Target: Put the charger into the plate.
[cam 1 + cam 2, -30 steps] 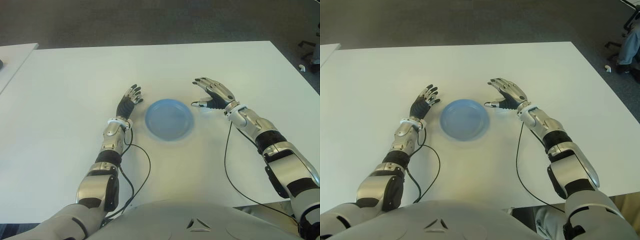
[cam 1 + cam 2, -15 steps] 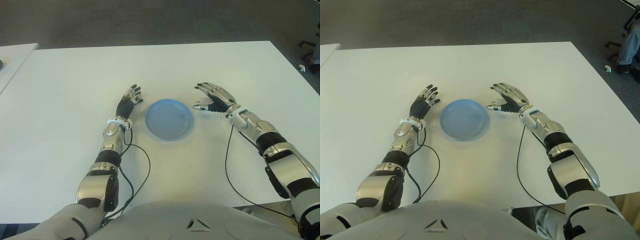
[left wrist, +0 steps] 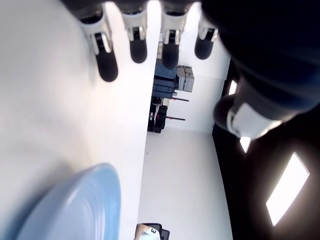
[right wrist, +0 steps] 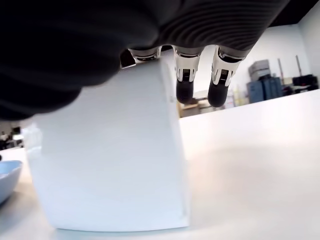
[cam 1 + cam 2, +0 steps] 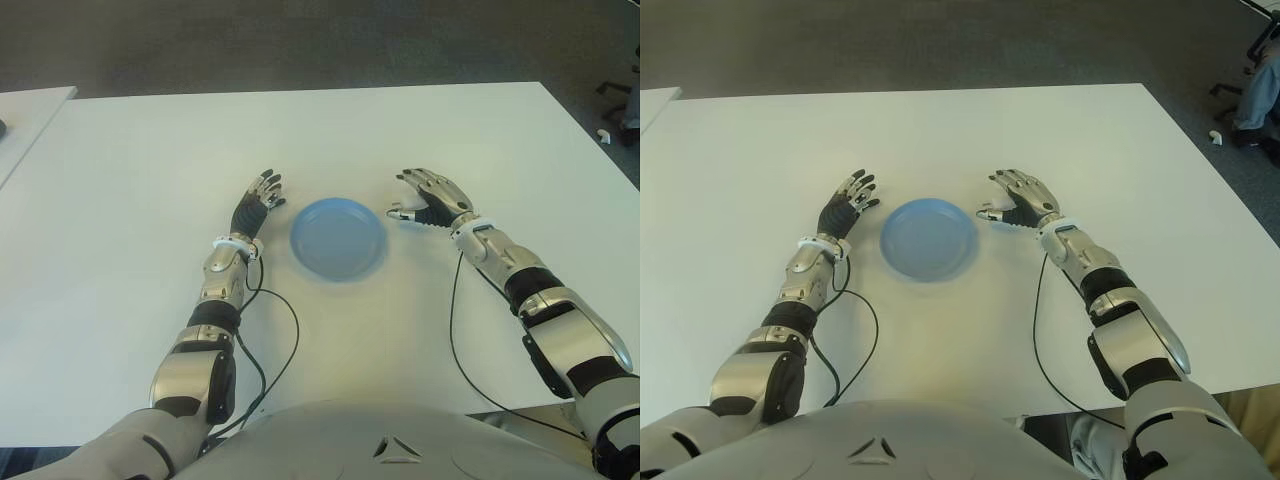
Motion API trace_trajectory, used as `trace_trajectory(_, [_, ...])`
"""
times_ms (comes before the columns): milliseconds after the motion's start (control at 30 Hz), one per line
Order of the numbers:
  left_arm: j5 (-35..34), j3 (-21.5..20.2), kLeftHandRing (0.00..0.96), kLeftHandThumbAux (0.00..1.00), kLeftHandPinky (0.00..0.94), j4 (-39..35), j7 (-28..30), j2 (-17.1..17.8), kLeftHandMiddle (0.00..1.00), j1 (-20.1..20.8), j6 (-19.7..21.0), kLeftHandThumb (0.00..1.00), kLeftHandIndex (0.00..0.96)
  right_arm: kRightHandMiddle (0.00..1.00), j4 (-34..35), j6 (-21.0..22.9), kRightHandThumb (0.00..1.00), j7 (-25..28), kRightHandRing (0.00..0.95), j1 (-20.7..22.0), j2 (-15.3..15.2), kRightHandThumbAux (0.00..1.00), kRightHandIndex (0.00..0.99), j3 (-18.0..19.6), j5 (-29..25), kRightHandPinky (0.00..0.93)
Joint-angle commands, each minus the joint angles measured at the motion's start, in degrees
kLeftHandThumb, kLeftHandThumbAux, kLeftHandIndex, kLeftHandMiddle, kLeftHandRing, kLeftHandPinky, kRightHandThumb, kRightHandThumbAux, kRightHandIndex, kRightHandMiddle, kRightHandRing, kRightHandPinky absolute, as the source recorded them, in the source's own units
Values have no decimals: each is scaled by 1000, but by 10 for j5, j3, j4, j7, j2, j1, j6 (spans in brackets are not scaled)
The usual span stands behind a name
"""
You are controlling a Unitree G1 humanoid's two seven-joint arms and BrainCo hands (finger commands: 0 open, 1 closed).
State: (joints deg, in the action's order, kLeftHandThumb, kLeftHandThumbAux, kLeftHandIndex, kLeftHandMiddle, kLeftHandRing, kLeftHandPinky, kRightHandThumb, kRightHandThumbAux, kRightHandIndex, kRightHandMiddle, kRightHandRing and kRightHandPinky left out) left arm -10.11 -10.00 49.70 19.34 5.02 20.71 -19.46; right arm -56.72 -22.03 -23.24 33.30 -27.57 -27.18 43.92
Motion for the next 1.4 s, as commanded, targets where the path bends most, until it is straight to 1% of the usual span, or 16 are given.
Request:
trace_trajectory(33, [3, 5, 83, 598, 51, 5, 8, 5, 106, -21, 19, 0, 32, 0, 13, 50, 356, -22, 0, -28, 23, 169, 0, 9, -7, 0])
trace_trajectory(300, [2, 4, 75, 603, 43, 13, 14, 6, 98, -17, 18, 0, 33, 0, 26, 100, 357, -42, 0, -40, 43, 163, 0, 21, -19, 0])
trace_trajectory(400, [2, 4, 75, 604, 40, 16, 16, 5, 99, -15, 15, 0, 35, 0, 45, 124, 349, -41, 0, -48, 47, 163, 0, 25, -21, 0])
trace_trajectory(800, [1, 2, 82, 604, 50, 30, 19, 3, 110, -8, 9, 0, 46, 0, 108, 187, 321, -52, 0, -66, 63, 161, 0, 45, -23, 0])
trace_trajectory(933, [0, 0, 85, 601, 52, 33, 21, 3, 113, -7, 7, 0, 47, 0, 144, 213, 317, -58, 0, -75, 72, 156, 0, 50, -20, 0])
trace_trajectory(1167, [-2, -2, 88, 601, 52, 42, 26, 5, 114, -5, 3, 0, 45, 0, 176, 234, 318, -63, 0, -85, 77, 148, 0, 51, -12, 0])
trace_trajectory(1400, [-4, -4, 88, 603, 45, 47, 29, 8, 117, -3, 1, 0, 45, 0, 229, 262, 328, -64, 0, -105, 77, 138, 0, 50, 2, 0])
